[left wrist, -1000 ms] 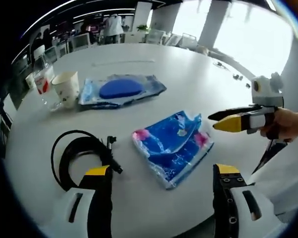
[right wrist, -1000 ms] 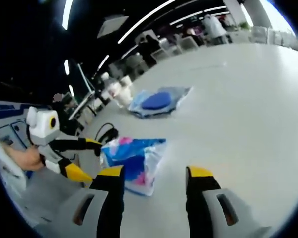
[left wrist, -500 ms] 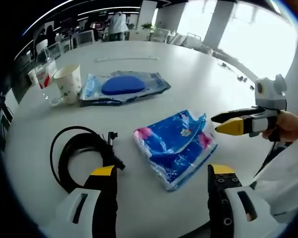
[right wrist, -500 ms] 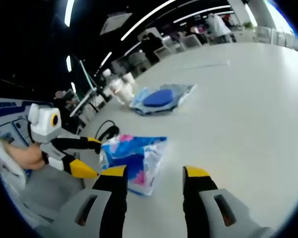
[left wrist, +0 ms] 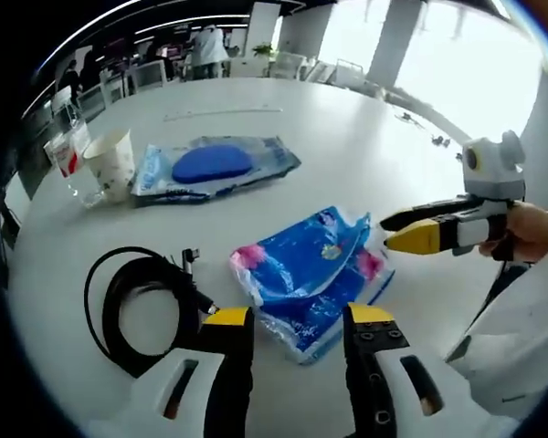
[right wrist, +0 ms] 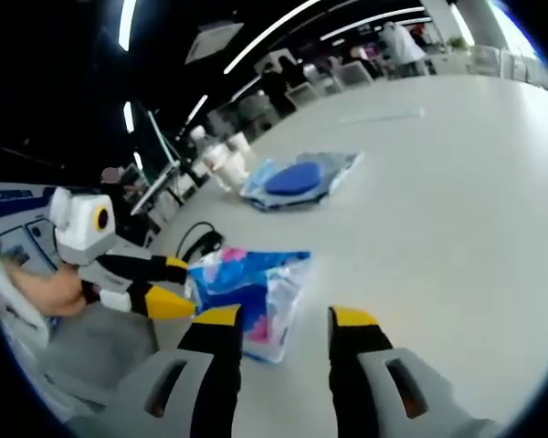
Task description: Arrange the tabletop items into an orderly group along one side of the table until the central work area is clear of visible clutter.
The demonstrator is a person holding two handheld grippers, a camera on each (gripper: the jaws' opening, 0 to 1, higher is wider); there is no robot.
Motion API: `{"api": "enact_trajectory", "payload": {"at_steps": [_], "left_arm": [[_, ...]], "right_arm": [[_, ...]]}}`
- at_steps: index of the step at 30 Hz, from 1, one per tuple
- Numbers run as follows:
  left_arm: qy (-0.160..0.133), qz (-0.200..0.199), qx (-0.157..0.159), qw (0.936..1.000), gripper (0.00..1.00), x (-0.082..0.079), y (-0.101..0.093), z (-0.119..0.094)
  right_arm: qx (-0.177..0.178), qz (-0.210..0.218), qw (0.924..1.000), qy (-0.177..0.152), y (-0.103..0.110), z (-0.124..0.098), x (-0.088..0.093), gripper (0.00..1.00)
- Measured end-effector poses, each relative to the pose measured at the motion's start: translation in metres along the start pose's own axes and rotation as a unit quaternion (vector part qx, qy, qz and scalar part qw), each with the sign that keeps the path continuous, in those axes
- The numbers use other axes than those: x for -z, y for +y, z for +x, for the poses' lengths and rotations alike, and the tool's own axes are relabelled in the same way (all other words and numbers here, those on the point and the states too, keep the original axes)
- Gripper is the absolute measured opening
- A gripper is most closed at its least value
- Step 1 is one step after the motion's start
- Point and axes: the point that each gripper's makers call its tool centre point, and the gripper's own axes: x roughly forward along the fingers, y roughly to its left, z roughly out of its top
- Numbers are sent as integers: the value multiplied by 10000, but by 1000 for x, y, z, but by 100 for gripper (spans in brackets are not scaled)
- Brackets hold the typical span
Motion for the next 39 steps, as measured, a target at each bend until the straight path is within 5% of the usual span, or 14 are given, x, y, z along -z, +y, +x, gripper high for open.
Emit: {"api": "enact_trajectory", "payload": {"at_steps": [10,19,39], "left_arm": [[147,-53,-106,9998,8,10,6,3],[152,-164,-84,9997,3,4,2,6],[-43,157,212,9996,0,-30,-18,18]], "right_arm": [[-85,165,9998,47,0,3,4,10],[18,137,9999,17,-3,1,2,0],[489,447,9970,-408,-29,-25,-13,0]]}}
